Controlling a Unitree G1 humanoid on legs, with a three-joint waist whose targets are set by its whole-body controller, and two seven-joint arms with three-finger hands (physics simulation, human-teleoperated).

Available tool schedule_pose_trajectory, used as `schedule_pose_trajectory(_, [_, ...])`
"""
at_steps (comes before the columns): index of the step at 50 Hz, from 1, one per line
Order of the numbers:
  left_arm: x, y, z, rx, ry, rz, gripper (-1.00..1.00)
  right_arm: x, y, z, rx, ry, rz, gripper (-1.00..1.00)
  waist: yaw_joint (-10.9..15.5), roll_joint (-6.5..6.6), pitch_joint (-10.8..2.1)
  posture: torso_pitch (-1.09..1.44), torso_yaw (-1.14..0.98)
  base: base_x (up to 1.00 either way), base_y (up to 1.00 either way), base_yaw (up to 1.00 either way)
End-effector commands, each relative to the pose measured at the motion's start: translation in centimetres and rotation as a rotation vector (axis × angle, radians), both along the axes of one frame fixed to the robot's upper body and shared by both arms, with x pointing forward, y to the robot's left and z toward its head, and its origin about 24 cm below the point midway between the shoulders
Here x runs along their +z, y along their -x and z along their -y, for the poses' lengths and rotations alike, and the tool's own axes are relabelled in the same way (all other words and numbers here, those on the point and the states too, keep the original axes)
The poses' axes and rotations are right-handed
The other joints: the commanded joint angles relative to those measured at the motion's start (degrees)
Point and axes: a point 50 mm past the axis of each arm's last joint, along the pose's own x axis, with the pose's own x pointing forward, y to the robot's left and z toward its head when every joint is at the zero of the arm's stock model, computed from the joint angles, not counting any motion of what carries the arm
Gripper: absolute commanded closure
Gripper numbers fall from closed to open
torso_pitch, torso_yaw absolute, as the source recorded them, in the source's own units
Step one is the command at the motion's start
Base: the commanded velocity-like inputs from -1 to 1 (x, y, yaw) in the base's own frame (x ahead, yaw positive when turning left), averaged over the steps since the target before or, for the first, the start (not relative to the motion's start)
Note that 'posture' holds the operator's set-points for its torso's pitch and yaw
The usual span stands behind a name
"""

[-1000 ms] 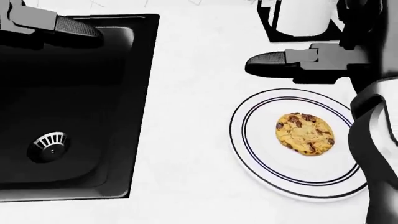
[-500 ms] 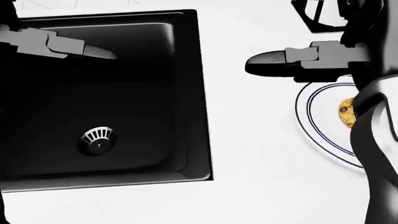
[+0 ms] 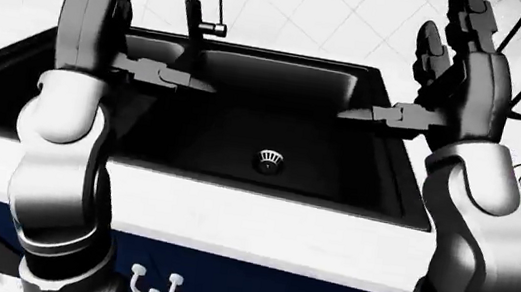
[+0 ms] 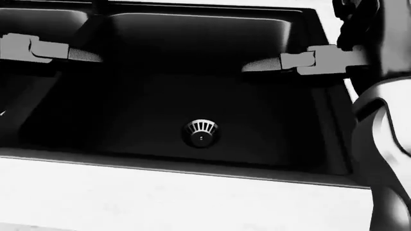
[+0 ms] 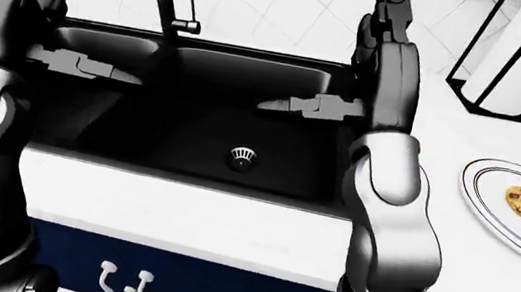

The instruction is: Place the pastries on the plates.

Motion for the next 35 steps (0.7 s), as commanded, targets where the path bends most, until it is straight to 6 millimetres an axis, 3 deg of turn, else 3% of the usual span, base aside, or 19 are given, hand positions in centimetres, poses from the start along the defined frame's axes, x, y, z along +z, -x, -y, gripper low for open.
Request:
schedule_pose_trajectory(1, [1.2, 0.45, 1.02, -0.039, -0.024, 0.072, -1.0, 0.89, 0.61, 0.75, -0.038, -0.005, 0.063, -1.0, -0.6, -0.23, -0.76, 0.0, 0.0, 0.0, 0.79, 0.0])
schedule_pose_trajectory(5, [1.24, 0.46, 0.97, -0.037, -0.024, 0.074, -1.0, 1.03, 0.69, 0.8, -0.039, -0.007, 0.072, -1.0, 0.0, -2.06, 0.05, 0.0, 0.0, 0.0, 0.8, 0.0])
schedule_pose_trajectory(7, [1.21, 0.44, 1.01, -0.04, -0.025, 0.073, -1.0, 1.05, 0.73, 0.81, -0.037, -0.01, 0.073, -1.0, -0.3, -5.53, 0.74, 0.0, 0.0, 0.0, 0.84, 0.0])
schedule_pose_trajectory(8, [1.21, 0.45, 1.01, -0.039, -0.025, 0.074, -1.0, 1.05, 0.74, 0.81, -0.037, -0.01, 0.073, -1.0, -1.7, -4.99, 0.35, 0.0, 0.0, 0.0, 0.84, 0.0])
schedule_pose_trajectory(9, [1.2, 0.49, 1.0, -0.04, -0.026, 0.074, -1.0, 1.05, 0.76, 0.83, -0.039, -0.009, 0.073, -1.0, -0.9, -4.92, -0.54, 0.0, 0.0, 0.0, 0.84, 0.0])
schedule_pose_trajectory(11, [1.23, 0.48, 0.91, -0.036, -0.026, 0.074, -1.0, 1.0, 0.78, 0.89, -0.042, -0.009, 0.072, -1.0, -1.8, -4.44, -1.83, 0.0, 0.0, 0.0, 0.84, 0.0])
schedule_pose_trajectory(13, [1.27, 0.54, 0.82, -0.033, -0.026, 0.077, -1.0, 1.06, 0.8, 0.89, -0.043, -0.008, 0.074, -1.0, -1.9, -4.1, -1.78, 0.0, 0.0, 0.0, 0.84, 0.0])
schedule_pose_trajectory(18, [1.2, 0.51, 0.72, -0.027, -0.026, 0.076, -1.0, 1.05, 0.83, 0.87, -0.043, -0.005, 0.074, -1.0, -2.2, -0.14, -0.72, 0.0, 0.0, 0.0, 0.84, 0.0])
schedule_pose_trajectory(19, [1.23, 0.53, 0.77, -0.03, -0.027, 0.078, -1.0, 1.04, 0.83, 0.87, -0.043, -0.006, 0.073, -1.0, -2.2, 1.53, -1.05, 0.0, 0.0, 0.0, 0.85, 0.0])
schedule_pose_trajectory(20, [1.27, 0.49, 0.77, -0.028, -0.027, 0.079, -1.0, 1.04, 0.85, 0.87, -0.043, -0.006, 0.073, -1.0, -2.2, 4.07, -1.76, 0.0, 0.0, 0.0, 0.84, 0.0])
schedule_pose_trajectory(21, [1.26, 0.46, 0.78, -0.029, -0.028, 0.079, -1.0, 0.99, 0.83, 0.89, -0.045, -0.006, 0.071, -1.0, -2.3, 7.07, -4.0, 0.0, 0.0, 0.0, 0.84, 0.0])
schedule_pose_trajectory(22, [1.23, 0.46, 0.74, -0.027, -0.028, 0.079, -1.0, 1.01, 0.84, 0.88, -0.045, -0.004, 0.071, -1.0, -1.1, 4.12, -1.44, 0.0, 0.0, 0.0, 0.84, 0.0])
schedule_pose_trajectory(23, [1.21, 0.44, 0.71, -0.025, -0.03, 0.078, -1.0, 1.0, 0.85, 0.89, -0.045, -0.003, 0.071, -1.0, -1.3, 3.99, -0.68, 0.0, 0.0, 0.0, 0.84, 0.0])
schedule_pose_trajectory(25, [1.21, 0.48, 0.72, -0.025, -0.035, 0.079, -1.0, 0.95, 0.89, 0.96, -0.047, -0.003, 0.07, -1.0, -1.1, 2.53, -1.29, 0.0, 0.0, 0.0, 0.85, 0.0])
schedule_pose_trajectory(31, [1.48, 0.55, 0.57, -0.022, -0.035, 0.083, -1.0, 1.18, 0.72, 0.97, -0.046, -0.005, 0.073, -1.0, -1.3, -1.2, -0.28, 0.0, 0.0, 0.0, 0.85, 0.0])
schedule_pose_trajectory(32, [1.48, 0.53, 0.6, -0.023, -0.036, 0.082, -1.0, 1.23, 0.7, 0.91, -0.044, -0.003, 0.074, -1.0, -1.4, -2.12, -0.6, 0.0, 0.0, 0.0, 0.85, 0.0])
schedule_pose_trajectory(33, [1.49, 0.47, 0.7, -0.027, -0.037, 0.081, -1.0, 1.25, 0.69, 0.92, -0.043, -0.002, 0.074, -1.0, -1.8, -4.42, -1.52, 0.0, 0.0, 0.0, 0.84, 0.0])
schedule_pose_trajectory(34, [1.56, 0.46, 0.72, -0.027, -0.037, 0.083, -1.0, 1.26, 0.71, 0.93, -0.043, -0.002, 0.074, -1.0, -2.4, -2.87, -0.68, 0.0, 0.0, 0.0, 0.84, 0.0])
schedule_pose_trajectory(35, [1.62, 0.48, 0.71, -0.027, -0.041, 0.084, -1.0, 1.28, 0.7, 0.91, -0.043, -0.003, 0.075, -1.0, -2.0, -3.74, -1.36, 0.0, 0.0, 0.0, 0.85, 0.0])
